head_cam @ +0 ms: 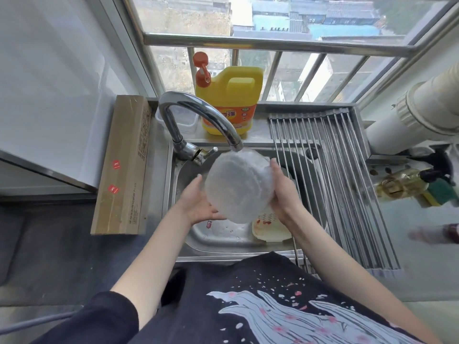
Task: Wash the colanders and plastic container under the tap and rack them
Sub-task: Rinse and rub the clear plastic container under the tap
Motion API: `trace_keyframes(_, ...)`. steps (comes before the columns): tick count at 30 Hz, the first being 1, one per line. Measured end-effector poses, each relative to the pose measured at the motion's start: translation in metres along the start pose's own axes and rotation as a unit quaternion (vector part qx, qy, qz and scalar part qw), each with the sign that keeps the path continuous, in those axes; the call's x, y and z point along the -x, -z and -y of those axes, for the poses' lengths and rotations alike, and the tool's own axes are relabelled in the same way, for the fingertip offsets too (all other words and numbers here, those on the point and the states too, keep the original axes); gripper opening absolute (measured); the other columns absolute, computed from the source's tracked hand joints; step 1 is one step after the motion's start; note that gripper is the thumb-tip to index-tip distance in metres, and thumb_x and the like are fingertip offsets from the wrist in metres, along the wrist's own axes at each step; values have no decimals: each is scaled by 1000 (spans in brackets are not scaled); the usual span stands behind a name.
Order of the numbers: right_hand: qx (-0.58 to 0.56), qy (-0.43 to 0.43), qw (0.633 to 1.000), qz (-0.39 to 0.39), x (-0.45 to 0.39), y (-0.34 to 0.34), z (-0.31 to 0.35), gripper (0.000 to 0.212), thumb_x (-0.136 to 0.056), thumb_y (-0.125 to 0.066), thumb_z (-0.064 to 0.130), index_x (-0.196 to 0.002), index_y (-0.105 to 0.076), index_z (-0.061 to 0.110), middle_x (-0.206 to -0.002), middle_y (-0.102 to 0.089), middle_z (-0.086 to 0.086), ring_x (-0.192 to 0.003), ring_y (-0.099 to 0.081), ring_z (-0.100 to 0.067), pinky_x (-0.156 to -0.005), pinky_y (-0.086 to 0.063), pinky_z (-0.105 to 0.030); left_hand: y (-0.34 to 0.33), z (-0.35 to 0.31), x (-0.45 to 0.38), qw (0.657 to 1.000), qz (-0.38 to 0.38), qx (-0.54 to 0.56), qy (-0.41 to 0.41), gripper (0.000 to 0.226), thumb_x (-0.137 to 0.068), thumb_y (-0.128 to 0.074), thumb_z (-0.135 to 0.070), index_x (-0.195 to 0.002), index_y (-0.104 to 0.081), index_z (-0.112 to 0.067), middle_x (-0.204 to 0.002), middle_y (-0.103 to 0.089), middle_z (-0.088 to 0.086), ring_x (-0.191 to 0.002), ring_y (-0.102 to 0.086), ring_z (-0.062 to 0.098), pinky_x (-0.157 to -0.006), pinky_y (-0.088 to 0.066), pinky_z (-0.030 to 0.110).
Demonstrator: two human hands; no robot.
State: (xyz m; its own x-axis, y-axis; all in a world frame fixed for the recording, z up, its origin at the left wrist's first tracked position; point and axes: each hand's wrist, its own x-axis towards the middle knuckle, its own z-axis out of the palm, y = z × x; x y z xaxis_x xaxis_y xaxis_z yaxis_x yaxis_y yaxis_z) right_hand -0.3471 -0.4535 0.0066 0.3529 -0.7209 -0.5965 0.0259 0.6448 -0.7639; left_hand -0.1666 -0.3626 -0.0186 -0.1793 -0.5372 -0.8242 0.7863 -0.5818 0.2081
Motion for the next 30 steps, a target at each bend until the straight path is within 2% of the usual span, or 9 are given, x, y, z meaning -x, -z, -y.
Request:
trace_keyframes(4,287,175,939,69,17,-3,-13,68,-81,-57,62,-52,-48,0,-52,-41,-11,-47,-38,-17,-53,-34,-30,13,-6,15,987,14,-148,55,87,-76,-23,-85,-121,-63,-22,-128,-61,12,-120,-51,39,-96,-43,55)
trace_keyframes(8,608,528,576,142,18,-17,-49,53,-85,-50,52,-45,-49,17,-48,-44,1,-50,-47,-19,-51,-34,-27,23,-4,19,973,-36,-214,79,64,-83,-57,-58,-139,-43,-29,-134,-53,18,-109,-61,38,-78,-57,51)
trace_keyframes(10,629,546,536,135,15,-21,-53,52,-85,-47,54,-48,-57,18,-56,-49,3,-60,-51,-19,-62,-32,-29,27,-1,19,965,-95,-241,40,59,-92,-55,-25,-145,-31,-30,-143,-38,19,-114,-56,42,-72,-58,50)
trace_keyframes(12,645,476,583,133,17,-19,-52,54,-88,-39,57,-60,-65,20,-75,-57,4,-77,-51,-18,-76,-30,-32,29,3,17,954,-143,-260,-33,57,-90,-48,-8,-141,-34,-29,-142,-40,15,-118,-53,41,-64,-60,45)
trace_keyframes(14,619,359,693,91,21,-13,-52,56,-91,-30,57,-76,-70,21,-94,-59,3,-92,-49,-16,-83,-31,-34,31,7,15,941,-174,-262,-123,55,-85,-50,-5,-134,-39,-28,-136,-49,14,-113,-58,34,-67,-59,43)
trace_keyframes(18,343,-4,939,1,17,-4,-37,55,-99,-23,53,-96,-58,10,-80,-60,-8,-68,-58,-21,-53,-42,-26,33,17,22,889,-153,-359,-239,77,-71,-70,-26,-138,-34,-38,-148,-35,0,-128,-43,20,-106,-36,48)
trace_keyframes(24,10,-285,956,72,13,-6,-31,90,-85,-26,76,-122,-45,-3,-116,-60,-27,-97,-66,-37,-76,-58,-43,24,34,38,685,-159,-601,-380,91,-66,-80,-14,-143,-33,-23,-137,-34,-4,-126,-34,11,-106,-26,25)
trace_keyframes(28,-165,-335,928,-16,21,-27,-25,39,-103,-35,28,-122,-45,-4,-101,-57,-24,-89,-59,-33,-73,-57,-43,39,49,40,473,-133,-732,-472,96,-61,-83,-25,-142,-32,-25,-135,-39,1,-123,-33,21,-108,-33,40)
trace_keyframes(30,-153,-334,927,-72,23,-30,-32,35,-103,-28,17,-106,-50,-10,-91,-56,-24,-84,-55,-33,-90,-48,-40,55,51,42,422,-125,-764,-473,107,-56,-87,-31,-143,-23,-32,-138,-38,0,-126,-30,21,-109,-26,36)
